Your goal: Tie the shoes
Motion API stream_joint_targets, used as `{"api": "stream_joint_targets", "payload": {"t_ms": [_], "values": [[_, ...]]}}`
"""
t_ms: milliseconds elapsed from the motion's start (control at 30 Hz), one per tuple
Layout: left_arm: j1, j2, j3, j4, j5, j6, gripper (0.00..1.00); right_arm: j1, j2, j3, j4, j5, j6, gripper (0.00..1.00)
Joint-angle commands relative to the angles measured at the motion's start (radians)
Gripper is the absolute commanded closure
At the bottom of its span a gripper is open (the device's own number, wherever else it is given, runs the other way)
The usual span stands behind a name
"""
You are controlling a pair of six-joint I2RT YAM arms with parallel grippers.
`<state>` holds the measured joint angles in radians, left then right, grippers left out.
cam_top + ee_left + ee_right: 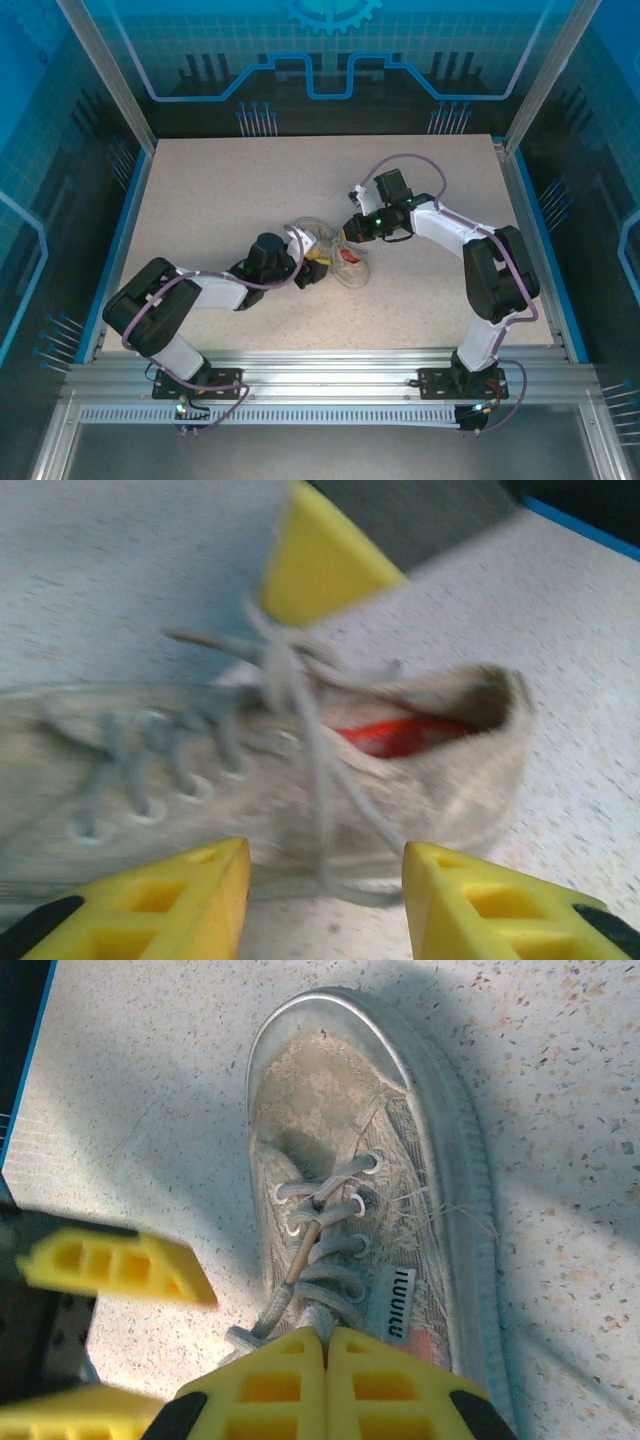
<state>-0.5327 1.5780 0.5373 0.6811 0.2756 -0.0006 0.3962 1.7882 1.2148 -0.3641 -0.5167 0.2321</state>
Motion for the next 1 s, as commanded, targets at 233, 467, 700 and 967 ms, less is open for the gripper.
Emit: {"api": "stream_joint_targets", "payload": {"t_ms": [233, 467, 700, 967], "values": [[0.125, 0.076, 0.445, -0.630, 0.102, -0.380, 0.61, -0.008, 0.014, 0.002, 0.021, -0.026, -0.066, 1.00], [0.071, 0.201, 0.578, -0.707, 0.138, -0.516, 0.58, -0.003, 0.016, -0.011, 0.053, -0.036, -0.066, 1.00], [0.062, 0.254, 0.590, -0.685, 0.147, -0.604, 0.58, -0.003, 0.008, -0.022, 0.057, -0.037, -0.072, 1.00], [0.061, 0.252, 0.571, -0.667, 0.162, -0.655, 0.61, -0.001, -0.018, -0.082, 0.075, -0.037, -0.093, 1.00]]}}
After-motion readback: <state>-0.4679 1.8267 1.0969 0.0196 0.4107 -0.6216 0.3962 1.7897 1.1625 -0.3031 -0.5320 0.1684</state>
